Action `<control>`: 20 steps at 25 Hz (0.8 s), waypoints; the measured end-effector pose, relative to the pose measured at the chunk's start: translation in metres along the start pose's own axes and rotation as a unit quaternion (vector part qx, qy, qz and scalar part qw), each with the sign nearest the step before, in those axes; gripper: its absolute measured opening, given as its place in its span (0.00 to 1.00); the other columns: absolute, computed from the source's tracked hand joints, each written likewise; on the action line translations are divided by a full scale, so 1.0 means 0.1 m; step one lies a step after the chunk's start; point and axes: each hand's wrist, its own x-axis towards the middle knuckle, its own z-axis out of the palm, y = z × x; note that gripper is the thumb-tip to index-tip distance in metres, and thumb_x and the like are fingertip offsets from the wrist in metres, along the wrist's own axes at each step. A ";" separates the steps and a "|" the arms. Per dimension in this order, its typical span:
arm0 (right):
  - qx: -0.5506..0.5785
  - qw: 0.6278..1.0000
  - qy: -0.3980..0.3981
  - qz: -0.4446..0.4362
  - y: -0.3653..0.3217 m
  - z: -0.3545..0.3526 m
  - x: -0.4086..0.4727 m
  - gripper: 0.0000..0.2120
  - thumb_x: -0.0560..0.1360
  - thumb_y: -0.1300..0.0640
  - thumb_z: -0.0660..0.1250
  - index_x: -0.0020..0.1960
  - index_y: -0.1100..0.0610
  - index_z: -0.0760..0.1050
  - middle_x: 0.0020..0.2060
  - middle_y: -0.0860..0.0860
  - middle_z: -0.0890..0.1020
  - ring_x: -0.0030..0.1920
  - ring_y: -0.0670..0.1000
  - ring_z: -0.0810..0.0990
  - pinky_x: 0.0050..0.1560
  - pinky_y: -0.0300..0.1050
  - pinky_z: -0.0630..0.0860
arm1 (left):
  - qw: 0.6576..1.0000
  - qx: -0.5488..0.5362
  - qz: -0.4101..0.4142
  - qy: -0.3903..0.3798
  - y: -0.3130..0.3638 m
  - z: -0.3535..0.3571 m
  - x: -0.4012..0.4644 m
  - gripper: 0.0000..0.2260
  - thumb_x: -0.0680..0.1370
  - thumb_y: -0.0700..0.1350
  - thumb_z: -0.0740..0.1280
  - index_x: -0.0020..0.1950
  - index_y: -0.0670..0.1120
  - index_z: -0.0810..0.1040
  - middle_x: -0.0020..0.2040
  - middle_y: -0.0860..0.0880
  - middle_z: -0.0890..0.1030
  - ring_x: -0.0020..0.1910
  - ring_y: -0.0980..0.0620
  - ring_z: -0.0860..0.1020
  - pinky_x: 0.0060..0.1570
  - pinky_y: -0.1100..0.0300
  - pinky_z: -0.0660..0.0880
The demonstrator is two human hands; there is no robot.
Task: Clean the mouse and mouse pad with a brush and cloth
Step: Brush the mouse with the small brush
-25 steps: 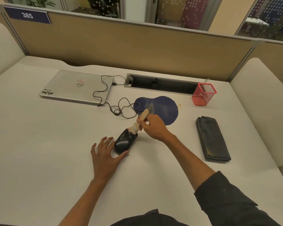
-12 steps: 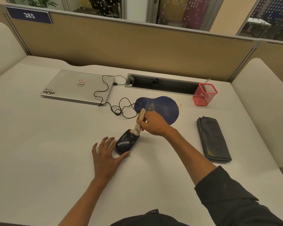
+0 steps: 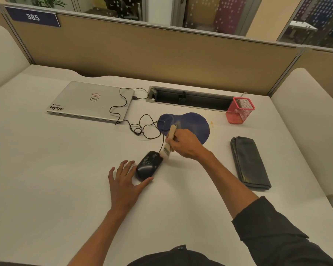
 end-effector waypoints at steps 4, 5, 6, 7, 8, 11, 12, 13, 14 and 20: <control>0.090 0.995 0.036 0.003 -0.02 0.12 -0.05 0.12 0.77 0.46 0.61 0.45 0.51 0.79 0.37 0.46 0.80 0.38 0.49 0.79 0.41 0.40 0.76 | 1.000 0.006 0.001 -0.002 0.00 0.01 0.00 0.35 0.69 0.72 0.57 0.59 0.45 0.80 0.63 0.47 0.78 0.68 0.46 0.71 0.69 0.42 0.59; 0.078 0.997 0.027 0.007 0.01 0.16 -0.07 0.13 0.78 0.46 0.61 0.46 0.53 0.79 0.37 0.47 0.81 0.38 0.49 0.79 0.41 0.42 0.77 | 1.000 0.005 0.001 -0.003 0.00 0.02 0.00 0.35 0.69 0.72 0.57 0.59 0.45 0.80 0.63 0.47 0.78 0.68 0.46 0.71 0.69 0.42 0.58; 0.052 0.998 0.023 0.015 0.06 0.16 -0.09 0.14 0.78 0.47 0.61 0.45 0.55 0.79 0.37 0.49 0.81 0.38 0.50 0.80 0.41 0.45 0.77 | 1.000 0.004 0.001 -0.003 -0.01 0.02 0.00 0.35 0.69 0.71 0.58 0.58 0.45 0.80 0.63 0.47 0.78 0.68 0.46 0.71 0.69 0.43 0.58; 0.021 0.999 0.026 0.022 0.10 0.14 -0.09 0.15 0.78 0.46 0.60 0.45 0.56 0.79 0.37 0.50 0.81 0.37 0.51 0.80 0.40 0.46 0.77 | 1.000 0.003 0.000 0.000 -0.01 0.03 0.00 0.34 0.69 0.71 0.58 0.58 0.45 0.80 0.63 0.48 0.78 0.68 0.47 0.71 0.69 0.43 0.58; 0.003 0.999 0.035 0.025 0.12 0.12 -0.09 0.16 0.78 0.46 0.60 0.44 0.56 0.79 0.36 0.50 0.81 0.36 0.51 0.80 0.39 0.46 0.76 | 1.000 0.001 -0.001 0.003 -0.01 0.03 0.00 0.34 0.69 0.71 0.58 0.58 0.45 0.80 0.63 0.48 0.78 0.68 0.47 0.71 0.69 0.43 0.58; 0.046 0.996 0.076 -0.011 0.05 0.10 -0.09 0.15 0.78 0.45 0.60 0.48 0.54 0.80 0.38 0.47 0.81 0.38 0.50 0.79 0.40 0.42 0.75 | 1.000 0.000 0.000 0.005 -0.01 0.03 0.00 0.33 0.69 0.71 0.59 0.58 0.45 0.80 0.63 0.48 0.78 0.68 0.48 0.71 0.69 0.44 0.58; 0.052 0.996 0.068 -0.027 0.02 0.11 -0.08 0.15 0.78 0.45 0.60 0.50 0.53 0.80 0.39 0.47 0.81 0.39 0.50 0.79 0.41 0.41 0.75 | 1.000 0.003 -0.001 0.005 -0.01 0.03 0.01 0.33 0.69 0.71 0.60 0.58 0.45 0.80 0.63 0.48 0.78 0.68 0.48 0.71 0.69 0.43 0.59; 0.042 0.997 0.048 -0.035 0.00 0.12 -0.07 0.15 0.78 0.45 0.59 0.50 0.52 0.80 0.40 0.47 0.81 0.39 0.50 0.79 0.42 0.42 0.76 | 1.000 0.004 -0.002 0.003 -0.01 0.03 0.00 0.33 0.69 0.71 0.60 0.58 0.45 0.80 0.63 0.48 0.79 0.68 0.47 0.71 0.69 0.43 0.59; 0.022 0.999 0.027 -0.034 0.00 0.12 -0.06 0.15 0.78 0.45 0.58 0.50 0.53 0.80 0.40 0.49 0.82 0.39 0.50 0.79 0.42 0.45 0.78 | 1.000 0.003 -0.001 0.004 -0.01 0.04 0.00 0.33 0.69 0.71 0.60 0.58 0.45 0.80 0.63 0.48 0.79 0.68 0.47 0.71 0.69 0.43 0.59; 0.016 0.999 0.029 -0.026 -0.05 0.12 0.00 0.16 0.78 0.45 0.59 0.47 0.55 0.79 0.40 0.50 0.82 0.38 0.50 0.79 0.42 0.45 0.76 | 1.000 0.000 -0.003 0.000 -0.01 0.03 0.01 0.35 0.68 0.72 0.59 0.59 0.45 0.79 0.63 0.47 0.78 0.68 0.47 0.71 0.69 0.43 0.59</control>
